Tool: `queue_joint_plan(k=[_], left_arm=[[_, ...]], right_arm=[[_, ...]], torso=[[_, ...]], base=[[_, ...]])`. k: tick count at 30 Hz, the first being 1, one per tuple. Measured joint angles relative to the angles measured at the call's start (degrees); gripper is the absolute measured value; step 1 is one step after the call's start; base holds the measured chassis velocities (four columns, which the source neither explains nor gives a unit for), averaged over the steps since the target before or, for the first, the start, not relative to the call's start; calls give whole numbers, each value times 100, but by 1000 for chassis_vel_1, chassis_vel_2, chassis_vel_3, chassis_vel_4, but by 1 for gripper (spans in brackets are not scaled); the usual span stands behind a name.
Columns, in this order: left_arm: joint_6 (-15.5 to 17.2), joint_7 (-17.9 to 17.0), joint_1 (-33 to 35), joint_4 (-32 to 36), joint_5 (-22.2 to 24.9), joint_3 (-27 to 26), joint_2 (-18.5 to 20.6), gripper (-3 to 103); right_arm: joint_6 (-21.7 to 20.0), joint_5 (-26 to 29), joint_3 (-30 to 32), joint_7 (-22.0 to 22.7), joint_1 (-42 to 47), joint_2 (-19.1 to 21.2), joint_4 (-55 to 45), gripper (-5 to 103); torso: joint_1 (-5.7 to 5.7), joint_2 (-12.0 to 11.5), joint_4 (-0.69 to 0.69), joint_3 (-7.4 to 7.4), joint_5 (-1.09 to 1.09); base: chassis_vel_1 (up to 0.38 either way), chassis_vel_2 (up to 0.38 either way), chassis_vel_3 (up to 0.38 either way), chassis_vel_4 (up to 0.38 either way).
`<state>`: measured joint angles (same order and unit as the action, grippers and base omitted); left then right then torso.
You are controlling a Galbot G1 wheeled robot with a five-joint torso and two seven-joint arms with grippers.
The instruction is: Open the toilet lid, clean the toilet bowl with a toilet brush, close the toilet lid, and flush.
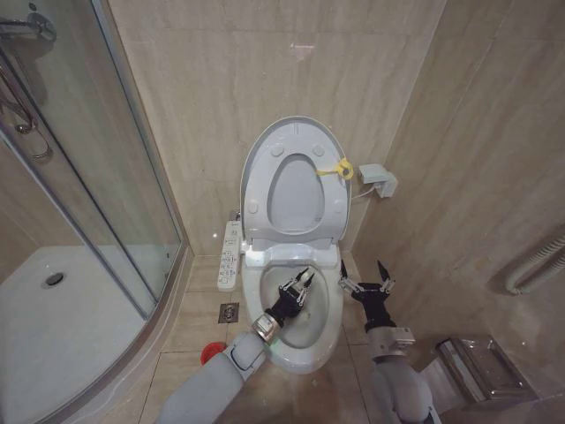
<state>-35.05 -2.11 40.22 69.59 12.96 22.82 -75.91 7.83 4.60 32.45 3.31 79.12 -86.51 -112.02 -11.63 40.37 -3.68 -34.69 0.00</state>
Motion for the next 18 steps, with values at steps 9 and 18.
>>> queue_joint_plan(k=[9,18], left_arm=[[7,40,18,-94,159,100,-31,22],[-41,32,25,63,99,52,39,22]], right_arm=[[0,0,0,0,0,0,0,100],[0,0,-1,0,0,0,0,100]], torso=[[0,0,0,0,0],[0,0,0,0,0]], base=[[0,0,0,0],[0,0,0,0]])
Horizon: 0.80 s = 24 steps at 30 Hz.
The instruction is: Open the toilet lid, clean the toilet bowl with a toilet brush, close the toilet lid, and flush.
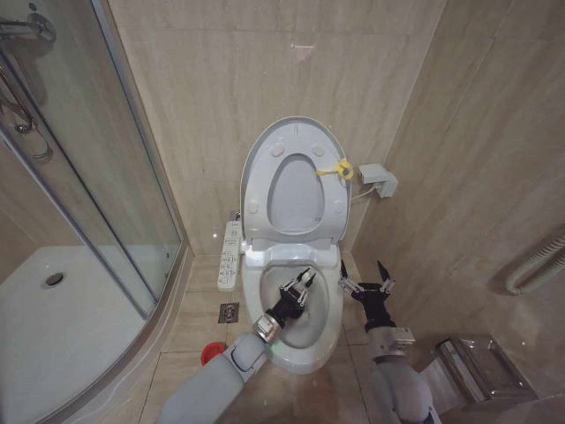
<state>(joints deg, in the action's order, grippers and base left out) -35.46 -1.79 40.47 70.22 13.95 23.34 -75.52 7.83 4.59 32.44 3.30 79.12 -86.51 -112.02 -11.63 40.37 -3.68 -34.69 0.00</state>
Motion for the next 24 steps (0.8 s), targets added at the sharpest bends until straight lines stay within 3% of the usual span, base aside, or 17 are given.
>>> queue_joint_plan(k=[6,14,17,19,24], left_arm=[[47,44,85,210,124,120,24,22],[57,-15,-170,-466,15,-100,-96,22],[88,-31,-193,-307,36,-66,-79,22],[188,-30,-8,207,51,123,-32,22],[110,-19,-40,-205,4,43,-70,22]], right_arm=[[0,0,0,0,0,0,0,100],[0,0,0,0,0,0,0,100],[0,0,0,0,0,0,0,100],[0,0,0,0,0,0,0,100],[0,0,0,0,0,0,0,100]], torso=[[0,0,0,0,0],[-1,0,2,0,0],[0,0,0,0,0],[0,0,0,0,1],[0,0,1,0,0]], base=[[0,0,0,0],[0,0,0,0],[0,0,0,0],[0,0,0,0],[0,0,0,0]])
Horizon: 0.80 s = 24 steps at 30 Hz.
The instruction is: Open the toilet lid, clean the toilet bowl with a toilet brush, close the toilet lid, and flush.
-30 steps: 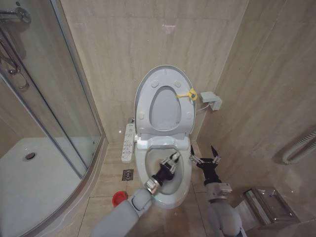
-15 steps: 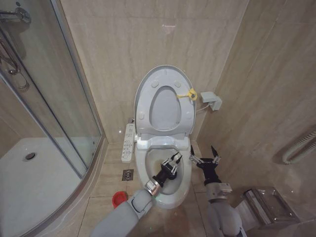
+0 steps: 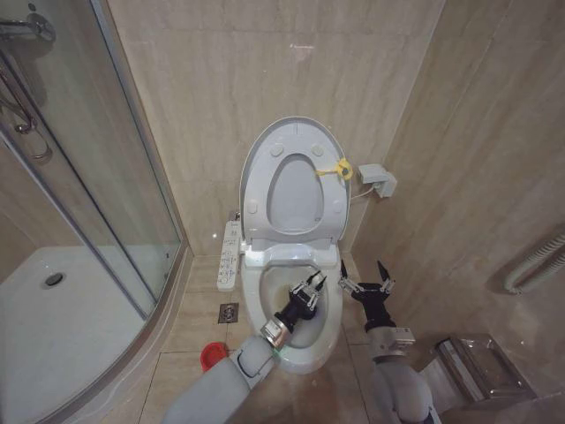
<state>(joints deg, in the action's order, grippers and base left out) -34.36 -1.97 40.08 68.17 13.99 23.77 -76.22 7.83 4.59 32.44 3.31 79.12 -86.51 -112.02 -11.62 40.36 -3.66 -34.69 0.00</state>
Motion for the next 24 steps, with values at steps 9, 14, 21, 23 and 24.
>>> queue_joint_plan(k=[9,14,21,23,24], left_arm=[[-93,10,-76,-2,18,-140,71,22],[14,1,61,362,114,5,88,22],[-102,30,-146,-457,271,-182,3,22],[-131,11,-181,-592,260,-242,-26,22],[-150,-20,-208,-700,236,-294,-57,22]], right_arm=[[0,0,0,0,0,0,0,100],[0,0,0,0,0,0,0,100],[0,0,0,0,0,0,0,100],[0,0,0,0,0,0,0,100],[0,0,0,0,0,0,0,100]], torso=[[0,0,0,0,-1],[0,0,-1,0,0],[0,0,1,0,0],[0,0,1,0,0],[0,0,0,0,0]], base=[[0,0,0,0],[0,0,0,0],[0,0,0,0],[0,0,0,0],[0,0,0,0]])
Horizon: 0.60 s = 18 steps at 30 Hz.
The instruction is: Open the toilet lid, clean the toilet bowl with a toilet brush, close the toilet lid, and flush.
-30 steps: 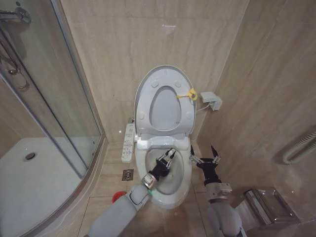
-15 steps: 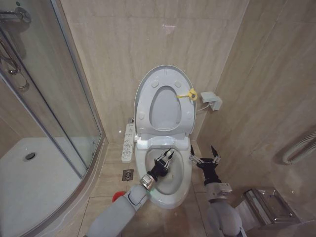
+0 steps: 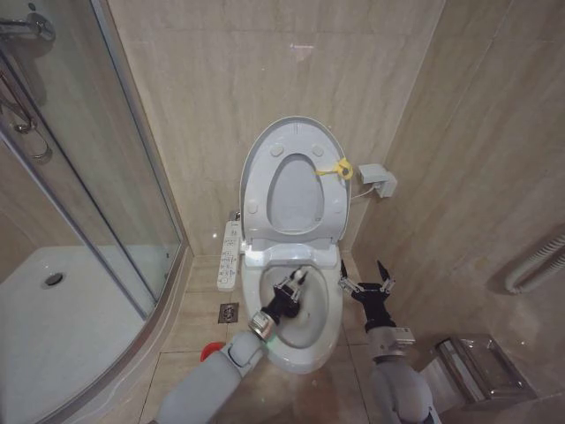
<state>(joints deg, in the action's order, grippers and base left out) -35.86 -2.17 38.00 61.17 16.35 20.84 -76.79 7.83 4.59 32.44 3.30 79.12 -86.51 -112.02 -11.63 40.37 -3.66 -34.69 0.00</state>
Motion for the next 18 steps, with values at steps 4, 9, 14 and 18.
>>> queue_joint_plan(k=[4,9,14,18], left_arm=[[-63,-83,-119,-358,-30,-175,-103,22],[-69,-95,-149,-292,-19,-212,-90,22],[113,-197,-24,422,-18,-212,1,22],[393,-350,160,1342,-46,-214,109,22]], right_arm=[[0,0,0,0,0,0,0,100],[0,0,0,0,0,0,0,100],[0,0,1,0,0,0,0,100],[0,0,0,0,0,0,0,100]], torso=[[0,0,-2,0,0],[0,0,0,0,-1],[0,0,-1,0,-1],[0,0,-1,0,-1]], base=[[0,0,0,0],[0,0,0,0],[0,0,0,0],[0,0,0,0]])
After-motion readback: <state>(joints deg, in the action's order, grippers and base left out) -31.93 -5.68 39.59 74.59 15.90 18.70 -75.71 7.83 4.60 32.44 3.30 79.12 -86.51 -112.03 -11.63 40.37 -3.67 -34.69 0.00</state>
